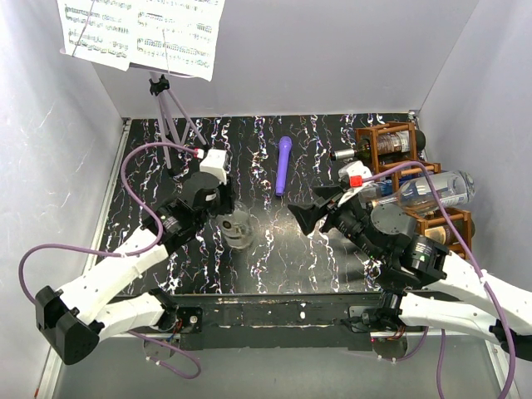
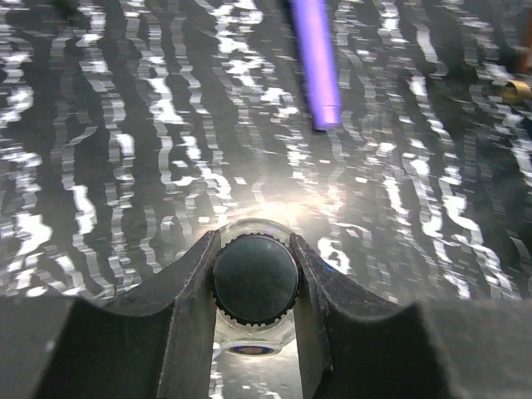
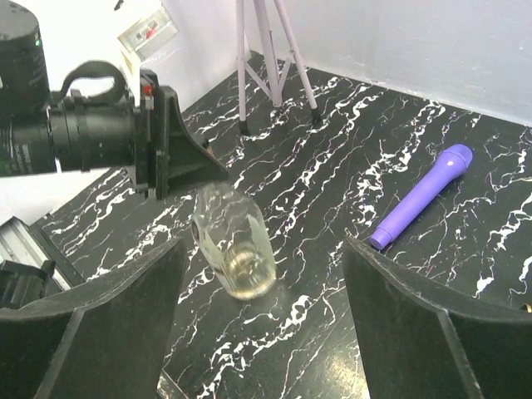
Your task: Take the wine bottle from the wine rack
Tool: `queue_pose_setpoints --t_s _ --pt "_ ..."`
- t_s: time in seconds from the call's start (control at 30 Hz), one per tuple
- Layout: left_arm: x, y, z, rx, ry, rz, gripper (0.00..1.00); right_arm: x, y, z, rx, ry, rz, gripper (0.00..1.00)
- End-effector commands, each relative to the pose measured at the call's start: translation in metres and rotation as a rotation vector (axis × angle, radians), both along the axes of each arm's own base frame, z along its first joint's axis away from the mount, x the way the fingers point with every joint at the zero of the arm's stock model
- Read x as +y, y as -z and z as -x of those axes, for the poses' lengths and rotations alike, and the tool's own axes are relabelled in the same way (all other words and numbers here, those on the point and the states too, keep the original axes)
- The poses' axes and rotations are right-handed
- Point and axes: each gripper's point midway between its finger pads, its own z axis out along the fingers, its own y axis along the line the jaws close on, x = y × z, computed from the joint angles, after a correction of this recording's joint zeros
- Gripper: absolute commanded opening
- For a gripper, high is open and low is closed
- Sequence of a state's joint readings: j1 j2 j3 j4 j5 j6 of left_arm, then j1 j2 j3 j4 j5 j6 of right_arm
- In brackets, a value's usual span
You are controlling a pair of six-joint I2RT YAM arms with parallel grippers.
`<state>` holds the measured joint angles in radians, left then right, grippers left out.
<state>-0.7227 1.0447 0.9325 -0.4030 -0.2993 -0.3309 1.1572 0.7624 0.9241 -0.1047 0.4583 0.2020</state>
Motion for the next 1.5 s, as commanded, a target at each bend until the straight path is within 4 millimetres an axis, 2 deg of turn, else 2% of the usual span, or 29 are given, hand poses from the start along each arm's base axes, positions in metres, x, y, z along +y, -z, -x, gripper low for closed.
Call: queue_pose_setpoints --t_s 0.0,0.17,0.3,0.43,0.5,0.67,0.9,0.97,1.0,1.07,1.1,1.13,1.27,1.37,1.47 --pt "0.066 -0.065 -0.034 -0.201 -0.286 -0.102 0.0 -0.001 -0.011 0.003 -0.03 -0.016 -0.03 0.83" --pt "0.112 -0.07 -0.064 -0.175 -0.382 -0.075 0.0 -0.007 -0.009 0.005 -0.025 -0.008 -0.037 0.83" --pt "0.161 -0.086 -0.081 -0.225 -0.519 -0.063 0.0 -0.013 -0.007 0.007 -0.024 -0.008 -0.046 0.83" --pt "0.196 -0.102 -0.097 -0.282 -0.623 -0.061 0.0 -0.016 -0.008 0.01 -0.025 -0.016 -0.054 0.83" --pt "0.21 -0.101 -0.106 -0.289 -0.659 -0.065 0.0 -0.018 -0.01 0.011 -0.023 -0.016 -0.057 0.82" --pt "0.231 -0.087 -0.119 -0.231 -0.697 -0.041 0.0 -0.035 -0.006 0.001 0.033 0.097 -0.059 0.8" --pt "0.239 -0.073 -0.118 -0.226 -0.712 -0.064 0.0 -0.045 -0.006 0.001 0.025 0.119 -0.071 0.8" --pt "0.242 -0.068 -0.118 -0.215 -0.726 -0.077 0.08 -0.046 -0.007 0.001 0.02 0.12 -0.073 0.8" --pt "0.242 -0.065 -0.118 -0.208 -0.725 -0.082 0.2 -0.046 -0.008 0.002 0.018 0.119 -0.073 0.8" --pt "0.238 -0.061 -0.118 -0.195 -0.707 -0.073 0.54 -0.047 -0.005 0.003 0.021 0.116 -0.062 0.8" --pt "0.236 -0.061 -0.118 -0.192 -0.694 -0.067 0.66 -0.048 -0.005 0.003 0.018 0.116 -0.054 0.8" --pt "0.233 -0.062 -0.117 -0.194 -0.686 -0.057 0.72 -0.049 -0.004 0.003 0.019 0.119 -0.047 0.8" --pt "0.231 -0.073 -0.111 -0.216 -0.678 -0.037 0.86 -0.055 -0.003 0.003 0.018 0.131 -0.03 0.8" --pt "0.221 -0.091 -0.103 -0.223 -0.627 -0.003 0.97 -0.06 -0.006 0.001 -0.026 0.14 0.004 0.81" --pt "0.205 -0.117 -0.089 -0.247 -0.549 0.058 0.98 -0.057 -0.008 -0.004 -0.139 0.126 0.124 0.82"
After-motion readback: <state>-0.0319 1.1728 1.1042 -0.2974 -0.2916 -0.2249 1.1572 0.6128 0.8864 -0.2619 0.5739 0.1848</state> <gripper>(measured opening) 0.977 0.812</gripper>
